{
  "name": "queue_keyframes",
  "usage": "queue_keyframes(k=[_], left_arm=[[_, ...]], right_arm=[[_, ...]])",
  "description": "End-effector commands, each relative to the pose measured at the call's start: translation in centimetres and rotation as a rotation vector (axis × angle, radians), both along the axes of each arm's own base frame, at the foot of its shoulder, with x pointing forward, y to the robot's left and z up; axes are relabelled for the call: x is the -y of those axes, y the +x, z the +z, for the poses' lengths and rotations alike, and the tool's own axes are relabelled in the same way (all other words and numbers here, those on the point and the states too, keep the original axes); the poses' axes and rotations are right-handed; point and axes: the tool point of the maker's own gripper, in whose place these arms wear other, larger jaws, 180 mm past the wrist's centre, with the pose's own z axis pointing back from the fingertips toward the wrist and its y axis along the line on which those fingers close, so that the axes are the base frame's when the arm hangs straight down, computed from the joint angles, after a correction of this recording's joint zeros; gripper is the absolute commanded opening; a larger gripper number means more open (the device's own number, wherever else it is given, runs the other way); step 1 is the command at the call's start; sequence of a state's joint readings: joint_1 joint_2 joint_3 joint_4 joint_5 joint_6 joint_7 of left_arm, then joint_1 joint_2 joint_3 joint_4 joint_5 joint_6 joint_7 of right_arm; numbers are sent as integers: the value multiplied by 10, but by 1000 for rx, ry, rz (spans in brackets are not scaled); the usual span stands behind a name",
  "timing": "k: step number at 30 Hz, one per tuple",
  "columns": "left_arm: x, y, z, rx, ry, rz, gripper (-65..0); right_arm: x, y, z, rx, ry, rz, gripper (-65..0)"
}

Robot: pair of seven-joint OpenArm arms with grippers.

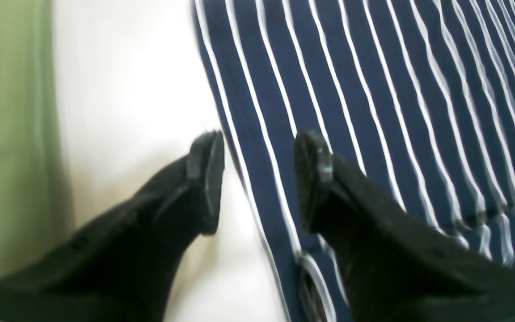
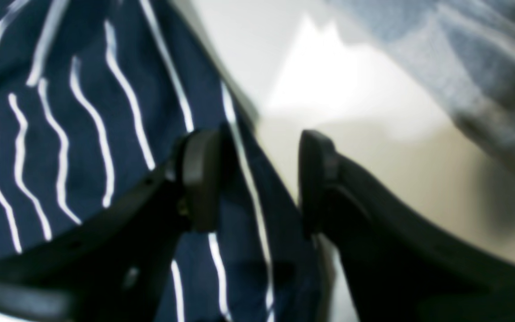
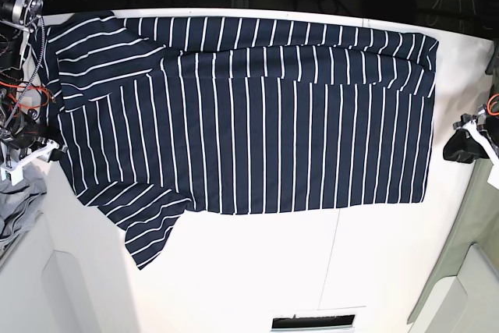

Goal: Layout the t-shirt on the table in an organized manner, then fold the t-shirt properly
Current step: 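Grasp the folded shirt edge with both grippers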

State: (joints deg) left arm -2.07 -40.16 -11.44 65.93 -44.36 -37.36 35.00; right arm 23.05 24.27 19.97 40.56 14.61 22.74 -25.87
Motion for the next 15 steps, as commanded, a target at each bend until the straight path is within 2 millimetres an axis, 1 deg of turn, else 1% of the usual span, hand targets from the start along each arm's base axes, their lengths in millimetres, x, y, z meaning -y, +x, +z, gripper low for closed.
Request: queue_keyframes(k=[1,4,7,10,13,15], left_arm=[[-9,21,18,68,-16,25,-367],[-8,47,0,63,-54,75,-367],[0,68,-23,36,-124,147,-367],[8,80,-44,7,-156,216,-367],[22,90,-54,0,-158,223,-367],[28,94,-59,-15,-147,240,-367]], right_arm=[[10,3,9,3,-20,-5,-368],[7,-2,4,-7,3,-11,-368],[4,0,6,3,34,-23,-368],[2,3,8,14,60,-32,-368],[-1,6,11,33,86,-43,-369],[-6,9,13,48,101,-22,-369]])
